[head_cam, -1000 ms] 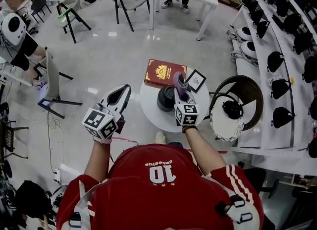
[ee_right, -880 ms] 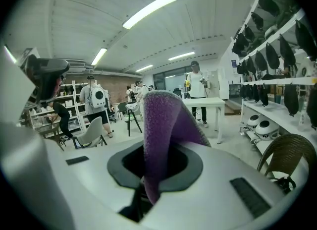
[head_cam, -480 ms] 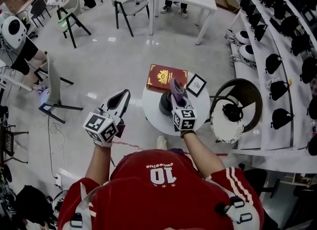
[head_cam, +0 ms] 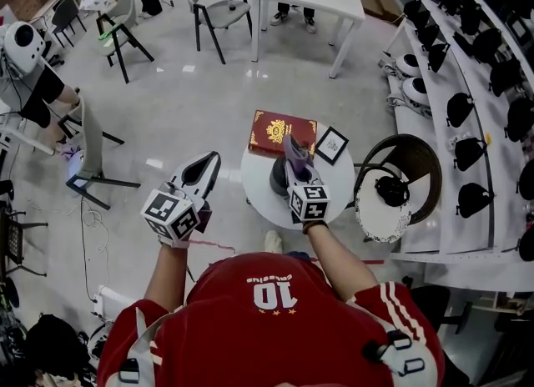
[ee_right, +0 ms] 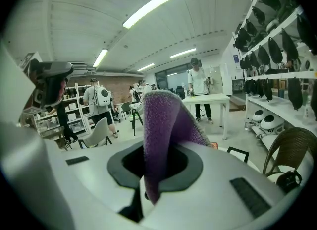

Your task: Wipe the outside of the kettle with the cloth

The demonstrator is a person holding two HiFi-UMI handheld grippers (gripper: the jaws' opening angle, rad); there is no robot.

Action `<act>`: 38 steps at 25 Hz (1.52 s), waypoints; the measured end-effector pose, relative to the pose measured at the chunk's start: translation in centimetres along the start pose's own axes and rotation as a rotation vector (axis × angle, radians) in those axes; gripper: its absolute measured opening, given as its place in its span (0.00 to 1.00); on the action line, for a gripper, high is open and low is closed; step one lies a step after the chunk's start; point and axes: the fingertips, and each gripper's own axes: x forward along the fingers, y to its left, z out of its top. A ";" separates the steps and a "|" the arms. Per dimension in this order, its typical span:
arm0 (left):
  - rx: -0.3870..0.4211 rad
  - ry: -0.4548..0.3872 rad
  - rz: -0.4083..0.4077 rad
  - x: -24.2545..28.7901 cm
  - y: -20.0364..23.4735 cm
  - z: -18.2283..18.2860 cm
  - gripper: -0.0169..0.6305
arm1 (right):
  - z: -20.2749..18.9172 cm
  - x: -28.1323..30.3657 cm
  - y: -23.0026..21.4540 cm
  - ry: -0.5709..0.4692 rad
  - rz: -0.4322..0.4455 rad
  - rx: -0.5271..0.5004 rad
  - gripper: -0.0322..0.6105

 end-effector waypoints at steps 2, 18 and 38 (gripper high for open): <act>0.002 -0.002 0.003 -0.2 0.1 0.1 0.04 | 0.0 0.1 0.2 -0.001 0.004 0.003 0.12; 0.006 -0.001 0.012 -0.5 0.6 0.5 0.04 | 0.9 0.6 1.4 -0.014 0.046 0.025 0.12; 0.014 0.006 -0.105 4.7 -2.5 0.2 0.04 | 5.3 -3.3 3.3 -0.105 0.158 -0.026 0.12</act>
